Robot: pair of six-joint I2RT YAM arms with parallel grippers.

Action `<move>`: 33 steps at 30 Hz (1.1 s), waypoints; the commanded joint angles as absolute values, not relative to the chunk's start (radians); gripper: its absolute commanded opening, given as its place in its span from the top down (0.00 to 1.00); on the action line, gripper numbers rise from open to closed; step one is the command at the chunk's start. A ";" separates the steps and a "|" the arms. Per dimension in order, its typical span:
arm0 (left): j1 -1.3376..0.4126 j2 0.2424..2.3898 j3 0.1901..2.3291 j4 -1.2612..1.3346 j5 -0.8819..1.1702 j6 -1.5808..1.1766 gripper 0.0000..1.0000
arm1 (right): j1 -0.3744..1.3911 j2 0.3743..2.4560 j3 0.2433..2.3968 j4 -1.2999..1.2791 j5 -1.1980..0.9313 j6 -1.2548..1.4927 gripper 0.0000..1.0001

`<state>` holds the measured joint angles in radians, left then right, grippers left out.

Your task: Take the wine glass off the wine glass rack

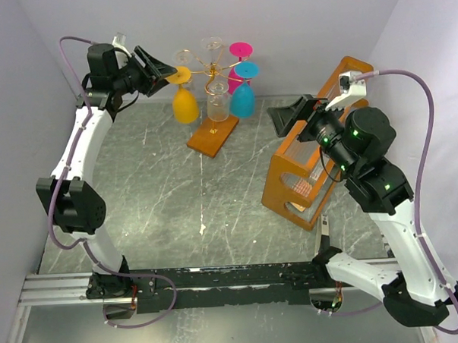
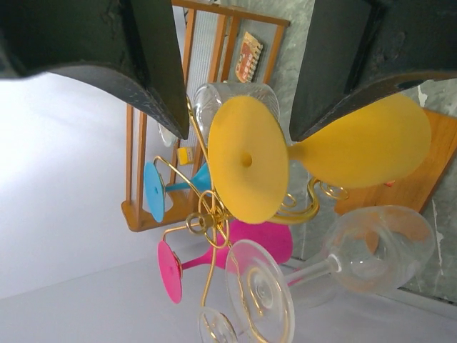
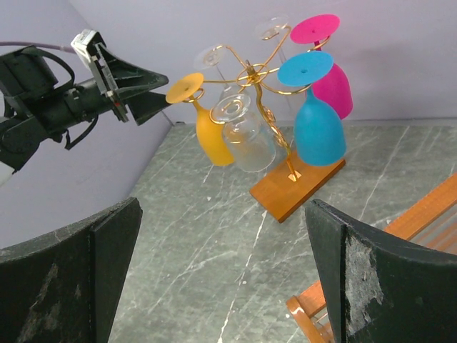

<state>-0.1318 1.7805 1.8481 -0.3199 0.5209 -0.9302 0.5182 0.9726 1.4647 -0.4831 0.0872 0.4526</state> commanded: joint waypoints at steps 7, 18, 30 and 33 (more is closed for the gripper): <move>-0.146 1.846 1.929 -0.344 0.487 -0.926 0.40 | 0.513 0.946 1.448 -0.472 0.112 0.456 0.00; -0.159 1.837 1.936 -0.369 0.430 -0.906 0.60 | 0.514 0.933 1.436 -0.475 0.123 0.460 0.00; -0.164 1.822 1.932 -0.369 0.428 -0.933 0.85 | 0.513 0.923 1.448 -0.492 0.141 0.461 0.00; -0.164 1.816 1.931 -0.359 0.432 -0.959 0.89 | 0.513 0.920 1.448 -0.492 0.143 0.460 0.00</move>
<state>-0.1589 1.8439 1.9106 -0.3401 0.4500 -0.9493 0.5179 0.9375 1.4448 -0.4919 0.1268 0.4599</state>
